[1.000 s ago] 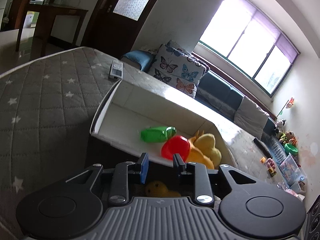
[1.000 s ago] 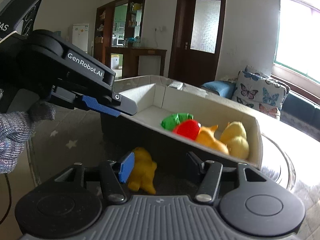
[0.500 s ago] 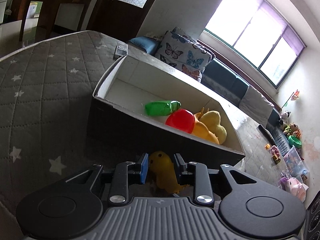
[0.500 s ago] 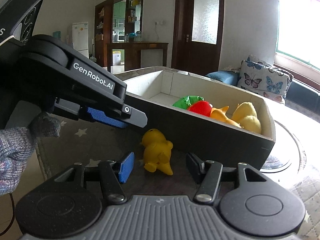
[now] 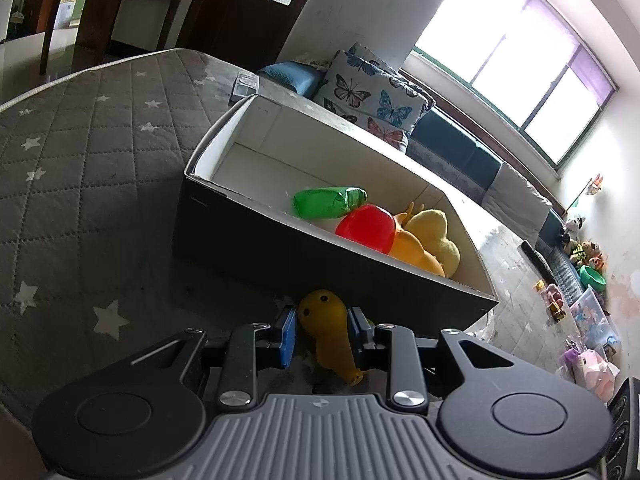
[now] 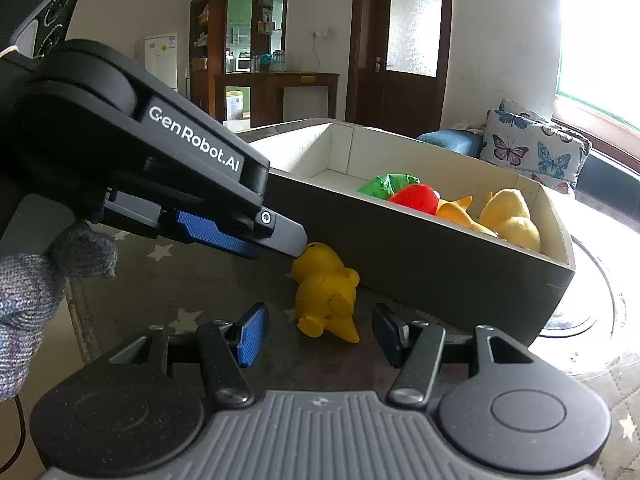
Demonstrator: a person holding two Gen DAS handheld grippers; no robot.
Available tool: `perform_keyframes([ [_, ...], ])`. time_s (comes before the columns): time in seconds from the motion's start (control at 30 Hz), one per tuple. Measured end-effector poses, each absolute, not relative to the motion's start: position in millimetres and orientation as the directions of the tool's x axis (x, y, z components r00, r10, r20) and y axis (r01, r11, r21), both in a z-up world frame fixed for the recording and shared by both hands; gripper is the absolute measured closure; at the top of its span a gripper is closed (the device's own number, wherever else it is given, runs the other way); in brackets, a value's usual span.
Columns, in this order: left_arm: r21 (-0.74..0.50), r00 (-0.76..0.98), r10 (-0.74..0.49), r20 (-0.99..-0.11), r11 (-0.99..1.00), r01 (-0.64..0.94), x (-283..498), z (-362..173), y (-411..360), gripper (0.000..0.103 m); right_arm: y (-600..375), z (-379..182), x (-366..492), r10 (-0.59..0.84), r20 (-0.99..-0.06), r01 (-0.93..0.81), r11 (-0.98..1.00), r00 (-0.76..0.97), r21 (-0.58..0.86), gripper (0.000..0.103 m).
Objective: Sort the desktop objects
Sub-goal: 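Move both grippers down to the yellow rubber duck beside the box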
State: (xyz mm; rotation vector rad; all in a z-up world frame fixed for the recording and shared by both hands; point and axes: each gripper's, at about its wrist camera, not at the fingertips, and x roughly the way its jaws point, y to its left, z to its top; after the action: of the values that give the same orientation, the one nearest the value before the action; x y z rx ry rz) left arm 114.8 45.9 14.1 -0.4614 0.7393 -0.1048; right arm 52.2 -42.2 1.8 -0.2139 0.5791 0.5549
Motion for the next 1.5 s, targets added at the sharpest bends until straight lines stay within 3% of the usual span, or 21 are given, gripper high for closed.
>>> perform_keyframes([
  [0.63,-0.445,0.721,-0.261,-0.642,0.893,-0.074,124.3,11.0,45.0,0.073,-39.2,-4.0,55.0,0.423,-0.590,-0.545,0.837,0.688,-0.036,0.047],
  [0.9,-0.465,0.705,-0.277,-0.652,0.881,-0.084,131.8,7.9,47.7,0.073,-37.4,-4.3,59.6,0.423,-0.596,-0.546,0.837,0.682,-0.030,0.058],
  [1.23,-0.478,0.687,-0.285,-0.668,0.872,-0.104,143.8,2.7,47.6,0.072,-37.1,-6.2,68.5,0.427,-0.595,-0.544,0.839,0.681,-0.021,0.059],
  [1.37,-0.490,0.684,-0.293,-0.668,0.865,-0.107,145.8,0.6,48.0,0.071,-36.8,-6.7,69.5,0.440,-0.592,-0.551,0.835,0.675,-0.008,0.070],
  [1.5,-0.502,0.684,-0.302,-0.664,0.858,-0.108,145.0,-0.8,49.9,0.070,-36.0,-7.0,69.7,0.439,-0.590,-0.553,0.833,0.678,-0.015,0.070],
])
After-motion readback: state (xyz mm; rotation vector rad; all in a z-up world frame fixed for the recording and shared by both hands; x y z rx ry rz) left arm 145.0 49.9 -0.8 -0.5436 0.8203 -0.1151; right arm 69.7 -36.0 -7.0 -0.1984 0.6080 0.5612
